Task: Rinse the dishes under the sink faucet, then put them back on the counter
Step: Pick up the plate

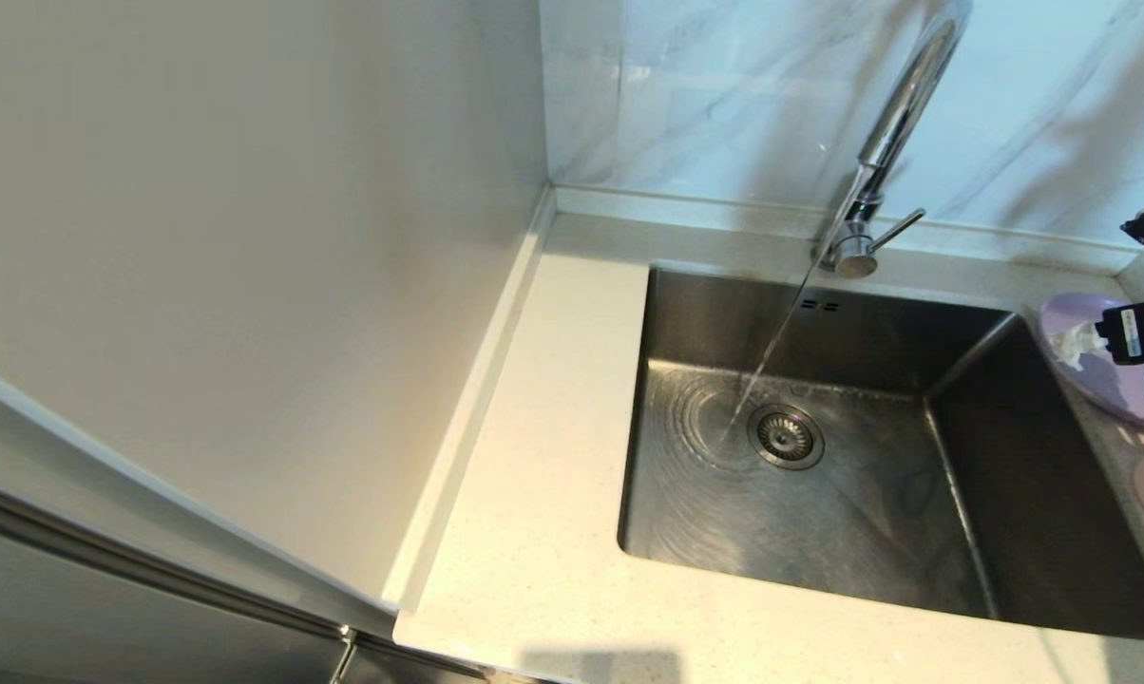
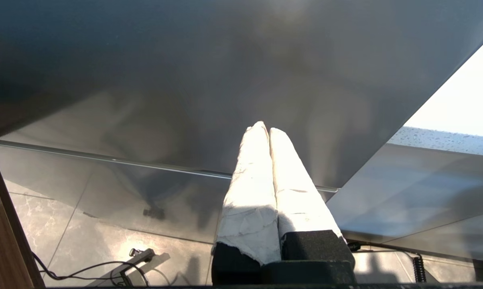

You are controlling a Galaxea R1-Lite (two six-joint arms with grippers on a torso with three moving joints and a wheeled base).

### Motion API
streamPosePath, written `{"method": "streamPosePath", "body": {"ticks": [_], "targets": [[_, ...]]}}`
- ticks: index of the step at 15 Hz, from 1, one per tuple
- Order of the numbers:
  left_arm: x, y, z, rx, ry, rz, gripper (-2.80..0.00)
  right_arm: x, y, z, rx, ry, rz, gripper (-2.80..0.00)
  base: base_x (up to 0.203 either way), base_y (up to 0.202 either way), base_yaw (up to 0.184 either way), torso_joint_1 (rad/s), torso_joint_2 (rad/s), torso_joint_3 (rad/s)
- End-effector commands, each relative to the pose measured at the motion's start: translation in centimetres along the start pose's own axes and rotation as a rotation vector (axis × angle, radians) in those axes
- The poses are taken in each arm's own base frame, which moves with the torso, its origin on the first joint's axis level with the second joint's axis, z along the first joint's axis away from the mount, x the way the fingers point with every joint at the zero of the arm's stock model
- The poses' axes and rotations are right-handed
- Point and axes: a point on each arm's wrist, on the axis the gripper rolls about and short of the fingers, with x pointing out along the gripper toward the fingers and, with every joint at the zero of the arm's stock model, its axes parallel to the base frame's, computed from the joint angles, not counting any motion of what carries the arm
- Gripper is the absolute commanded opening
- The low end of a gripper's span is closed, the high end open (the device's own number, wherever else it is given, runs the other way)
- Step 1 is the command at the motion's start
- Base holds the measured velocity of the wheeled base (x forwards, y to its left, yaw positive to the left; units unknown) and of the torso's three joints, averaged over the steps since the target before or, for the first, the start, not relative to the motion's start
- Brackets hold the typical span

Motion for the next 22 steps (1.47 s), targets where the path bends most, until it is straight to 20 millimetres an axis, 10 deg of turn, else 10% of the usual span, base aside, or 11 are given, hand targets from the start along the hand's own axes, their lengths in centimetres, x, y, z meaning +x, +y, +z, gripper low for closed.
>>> {"method": "streamPosePath", "body": {"ticks": [1,16,17,22], "targets": [[0.0,0.0,0.0,0.0,0.0,0.001,-2.8,2.0,0.2,-0.5,-0.004,0.032,0.015,0.0,0.0,0.0,0.0,0.0,0.0,0.0],[0.0,0.0,0.0,0.0,0.0,0.0,-2.8,7.3,0.6,-2.5,-0.013,0.02,-0.101,0.0,0.0,0.0,0.0,0.0,0.0,0.0],[0.0,0.0,0.0,0.0,0.0,-0.001,-2.8,7.3,0.6,-2.6,-0.014,0.025,-0.113,-2.8,0.0,0.0,0.0,0.0,0.0,0.0],[0.0,0.0,0.0,0.0,0.0,0.001,-2.8,7.2,0.4,-2.2,-0.014,0.0,-0.145,-2.8,0.0,0.0,0.0,0.0,0.0,0.0]]}}
